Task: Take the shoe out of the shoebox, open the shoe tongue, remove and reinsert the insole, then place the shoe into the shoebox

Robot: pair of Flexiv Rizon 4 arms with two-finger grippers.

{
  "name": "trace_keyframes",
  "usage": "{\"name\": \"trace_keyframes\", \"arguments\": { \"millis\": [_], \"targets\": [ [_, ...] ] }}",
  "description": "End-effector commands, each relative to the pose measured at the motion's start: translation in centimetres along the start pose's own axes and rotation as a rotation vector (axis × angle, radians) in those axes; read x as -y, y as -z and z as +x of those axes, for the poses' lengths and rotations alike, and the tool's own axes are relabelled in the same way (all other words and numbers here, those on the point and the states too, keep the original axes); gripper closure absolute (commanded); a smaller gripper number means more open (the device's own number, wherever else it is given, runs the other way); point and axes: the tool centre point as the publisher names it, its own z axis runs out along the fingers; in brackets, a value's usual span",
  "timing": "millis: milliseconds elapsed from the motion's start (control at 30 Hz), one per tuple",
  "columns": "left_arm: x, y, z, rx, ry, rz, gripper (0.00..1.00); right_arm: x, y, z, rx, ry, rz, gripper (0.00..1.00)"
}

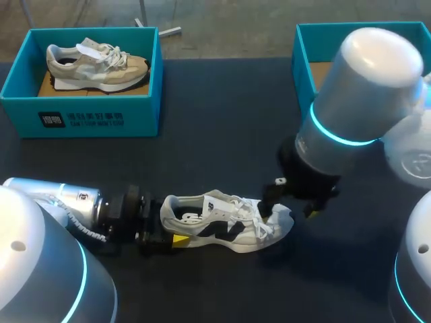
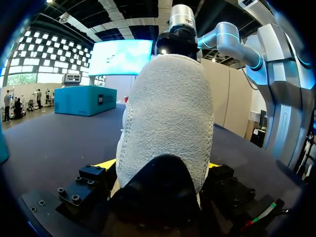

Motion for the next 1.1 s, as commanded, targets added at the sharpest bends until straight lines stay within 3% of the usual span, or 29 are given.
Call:
{"name": "trace_keyframes", "arguments": {
  "millis": [33, 433, 467, 733, 1100],
  "targets": [
    [-0.2, 0.0, 0.0, 0.0, 0.001, -0.002, 1.0, -0.2, -0.9, 1.4, 0.049, -0.001, 0.002, 0.0],
    [-0.2, 0.0, 0.0, 0.0, 0.001, -0.002, 1.0, -0.2, -0.9, 1.4, 0.049, -0.001, 0.002, 0.0],
    [-0.2, 0.0, 0.0, 0.0, 0.001, -0.002, 1.0, -0.7, -0.9, 2.3, 0.105, -0.018, 0.024, 0.0],
    [-0.2, 0.0, 0.0, 0.0, 0.001, -0.002, 1.0, -3.0, -1.6, 7.5, 0.185, 0.032, 0.067, 0.0],
    [-0.2, 0.0, 0.0, 0.0, 0.001, -0.002, 1.0, -4.9, -3.1, 11.2, 0.302, -0.039, 0.052, 0.0]
  ]
}}
